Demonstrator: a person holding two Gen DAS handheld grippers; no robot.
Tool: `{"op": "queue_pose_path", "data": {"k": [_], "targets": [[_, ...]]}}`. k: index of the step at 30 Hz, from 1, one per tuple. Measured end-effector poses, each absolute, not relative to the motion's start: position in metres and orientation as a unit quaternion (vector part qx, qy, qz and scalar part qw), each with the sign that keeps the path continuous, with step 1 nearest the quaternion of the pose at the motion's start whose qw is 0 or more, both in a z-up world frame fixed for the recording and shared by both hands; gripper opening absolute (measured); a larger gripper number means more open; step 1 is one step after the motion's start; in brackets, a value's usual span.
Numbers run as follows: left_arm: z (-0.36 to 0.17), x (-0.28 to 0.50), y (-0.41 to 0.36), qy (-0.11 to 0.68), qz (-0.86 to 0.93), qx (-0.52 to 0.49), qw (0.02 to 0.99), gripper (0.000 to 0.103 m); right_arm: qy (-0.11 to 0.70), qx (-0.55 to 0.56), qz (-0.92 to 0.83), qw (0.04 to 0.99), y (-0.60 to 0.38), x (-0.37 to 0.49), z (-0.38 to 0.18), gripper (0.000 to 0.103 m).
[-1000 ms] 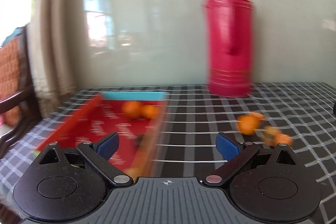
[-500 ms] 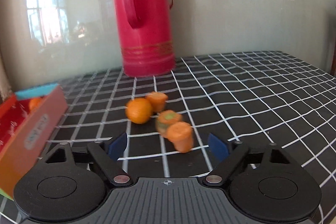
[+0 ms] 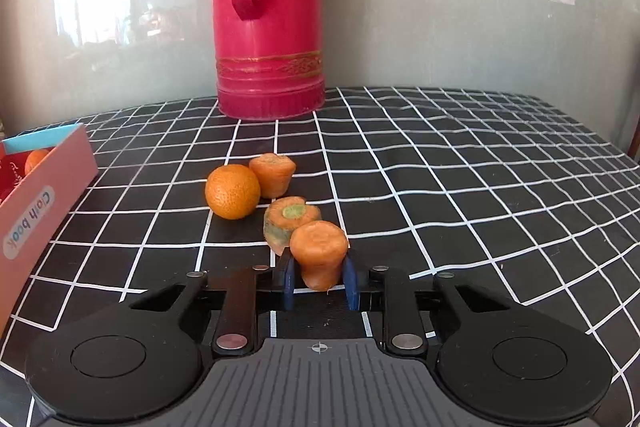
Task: Organize fruits
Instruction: 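Carry the carrot piece into the red box and open the left tool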
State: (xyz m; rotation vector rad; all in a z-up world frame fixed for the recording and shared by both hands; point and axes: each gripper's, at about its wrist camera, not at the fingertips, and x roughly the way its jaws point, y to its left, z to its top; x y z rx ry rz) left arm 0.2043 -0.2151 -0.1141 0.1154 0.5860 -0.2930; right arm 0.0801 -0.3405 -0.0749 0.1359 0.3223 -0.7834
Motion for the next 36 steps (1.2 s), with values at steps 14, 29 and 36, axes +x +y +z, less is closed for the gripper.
{"op": "queue_pose_path", "data": {"k": [14, 29, 36], "targets": [[-0.075, 0.195, -0.142, 0.183, -0.025, 0.032, 0.982, 0.025, 0.150, 0.069, -0.358, 0.919, -0.328, 0.087, -0.071, 0.097], [-0.074, 0.228, -0.006, 0.250, 0.130, -0.034, 0.959, 0.025, 0.155, 0.053, -0.300, 0.940, -0.284, 0.112, -0.067, 0.097], [-0.081, 0.237, 0.016, 0.290, 0.139, -0.053, 0.945, 0.026, 0.164, 0.043, -0.254, 0.952, -0.259, 0.128, -0.067, 0.097]]}}
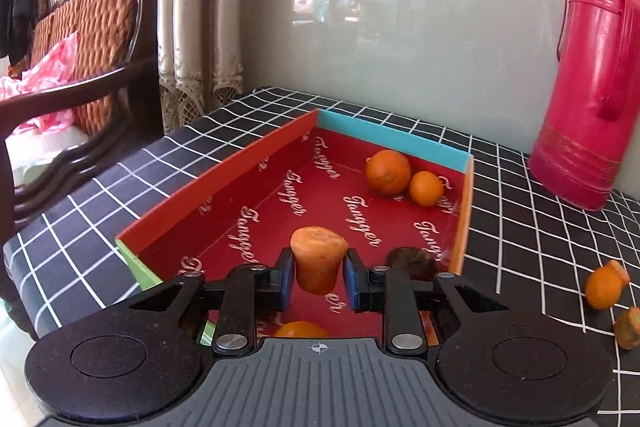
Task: Organize fruits
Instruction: 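Carry the carrot piece into the red box and open the left tool, then move the right tool to the green-cored carrot piece and grasp it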
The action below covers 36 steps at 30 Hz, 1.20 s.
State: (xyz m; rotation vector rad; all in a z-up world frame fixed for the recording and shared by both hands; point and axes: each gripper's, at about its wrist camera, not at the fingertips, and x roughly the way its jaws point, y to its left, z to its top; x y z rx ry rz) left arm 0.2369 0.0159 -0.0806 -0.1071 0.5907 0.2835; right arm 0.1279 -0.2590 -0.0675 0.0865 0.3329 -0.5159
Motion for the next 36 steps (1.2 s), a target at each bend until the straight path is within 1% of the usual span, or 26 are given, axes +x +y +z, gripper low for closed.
{"op": "queue_pose_path", "data": {"k": [2, 4, 6, 7, 8, 9, 11, 14, 17, 26, 36], "targets": [[-0.080, 0.236, 0.019, 0.292, 0.136, -0.059, 0.945, 0.026, 0.167, 0.039, -0.242, 0.955, -0.252, 0.132, -0.068, 0.097], [-0.079, 0.236, 0.025, 0.295, 0.130, -0.069, 0.944, 0.031, 0.169, 0.035, -0.233, 0.957, -0.247, 0.135, -0.068, 0.097], [-0.077, 0.233, 0.030, 0.290, 0.125, -0.078, 0.946, 0.046, 0.170, 0.033, -0.228, 0.958, -0.243, 0.138, -0.069, 0.097], [-0.075, 0.231, 0.032, 0.286, 0.125, -0.077, 0.947, 0.050, 0.172, 0.034, -0.225, 0.958, -0.241, 0.139, -0.069, 0.097], [-0.074, 0.230, 0.033, 0.282, 0.127, -0.073, 0.948, 0.056, 0.173, 0.035, -0.222, 0.959, -0.240, 0.141, -0.069, 0.097], [-0.073, 0.229, 0.034, 0.279, 0.131, -0.069, 0.949, 0.065, 0.174, 0.037, -0.220, 0.959, -0.239, 0.142, -0.069, 0.097], [-0.071, 0.226, 0.038, 0.274, 0.133, -0.070, 0.950, 0.074, 0.175, 0.039, -0.217, 0.960, -0.237, 0.145, -0.068, 0.097], [-0.067, 0.221, 0.042, 0.263, 0.132, -0.065, 0.954, 0.075, 0.176, 0.038, -0.211, 0.961, -0.233, 0.149, -0.069, 0.097], [-0.064, 0.215, 0.046, 0.257, 0.129, -0.052, 0.956, 0.080, 0.179, 0.039, -0.204, 0.962, -0.229, 0.153, -0.070, 0.097], [-0.059, 0.193, 0.060, 0.247, 0.122, -0.025, 0.961, 0.087, 0.192, 0.048, -0.186, 0.962, -0.224, 0.165, -0.074, 0.097], [-0.062, 0.181, 0.076, 0.245, 0.133, -0.015, 0.960, 0.093, 0.219, 0.045, -0.153, 0.963, -0.216, 0.185, -0.081, 0.097]]}}
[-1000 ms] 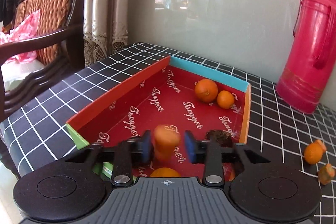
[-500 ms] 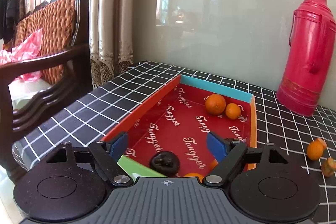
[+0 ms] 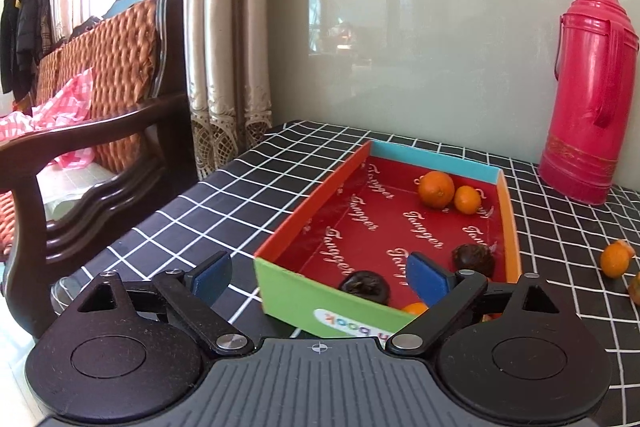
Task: Organize fruits
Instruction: 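Move the right tool to the green-cored carrot piece and grasp it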
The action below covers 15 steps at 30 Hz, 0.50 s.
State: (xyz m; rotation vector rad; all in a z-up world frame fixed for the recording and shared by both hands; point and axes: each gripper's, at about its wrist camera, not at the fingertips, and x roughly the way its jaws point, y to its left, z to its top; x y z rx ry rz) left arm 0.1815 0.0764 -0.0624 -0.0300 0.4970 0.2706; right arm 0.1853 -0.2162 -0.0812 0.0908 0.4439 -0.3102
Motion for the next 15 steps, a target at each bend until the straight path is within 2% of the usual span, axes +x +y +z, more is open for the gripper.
{"op": "queue_pose_path", "data": {"k": [2, 7, 15], "targets": [[-0.063, 0.181, 0.080, 0.244, 0.138, -0.014, 0.960, 0.094, 0.232, 0.041, -0.143, 0.961, -0.217, 0.193, -0.084, 0.096], [-0.066, 0.182, 0.089, 0.246, 0.144, -0.020, 0.958, 0.094, 0.267, 0.045, -0.124, 0.955, -0.221, 0.210, -0.094, 0.077], [-0.066, 0.181, 0.102, 0.242, 0.158, -0.031, 0.957, 0.095, 0.283, 0.055, -0.119, 0.950, -0.223, 0.222, -0.101, 0.073]]}}
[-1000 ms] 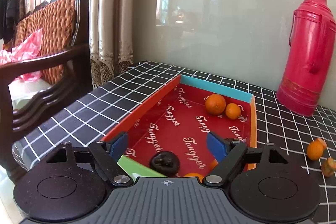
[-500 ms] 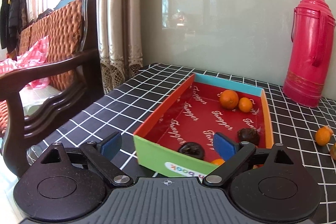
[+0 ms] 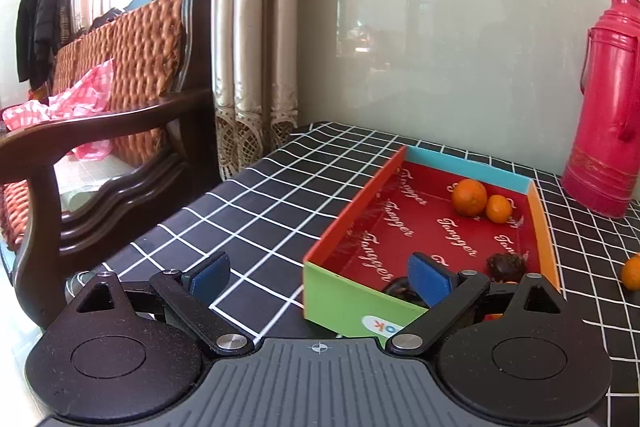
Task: Organize fruits
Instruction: 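Move the right tool to the green-cored carrot piece and grasp it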
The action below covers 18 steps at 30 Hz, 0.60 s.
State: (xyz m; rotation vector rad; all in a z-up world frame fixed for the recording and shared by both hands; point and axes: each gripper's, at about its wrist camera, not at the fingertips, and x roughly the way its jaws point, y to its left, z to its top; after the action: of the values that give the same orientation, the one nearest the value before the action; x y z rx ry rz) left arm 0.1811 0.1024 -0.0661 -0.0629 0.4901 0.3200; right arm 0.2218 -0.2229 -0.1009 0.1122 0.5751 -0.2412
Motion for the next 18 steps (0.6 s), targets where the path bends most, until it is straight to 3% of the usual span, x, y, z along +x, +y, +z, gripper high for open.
{"op": "queue_pose_path", "data": {"k": [11, 15, 18], "targets": [[-0.069, 0.182, 0.117, 0.244, 0.174, -0.038, 0.953, 0.097, 0.300, 0.051, -0.121, 0.945, -0.220, 0.238, -0.106, 0.060], [-0.069, 0.181, 0.119, 0.243, 0.176, -0.038, 0.953, 0.097, 0.311, 0.063, -0.117, 0.941, -0.223, 0.243, -0.109, 0.045], [-0.070, 0.181, 0.118, 0.243, 0.176, -0.036, 0.953, 0.097, 0.316, 0.064, -0.118, 0.939, -0.223, 0.244, -0.111, 0.039]]}}
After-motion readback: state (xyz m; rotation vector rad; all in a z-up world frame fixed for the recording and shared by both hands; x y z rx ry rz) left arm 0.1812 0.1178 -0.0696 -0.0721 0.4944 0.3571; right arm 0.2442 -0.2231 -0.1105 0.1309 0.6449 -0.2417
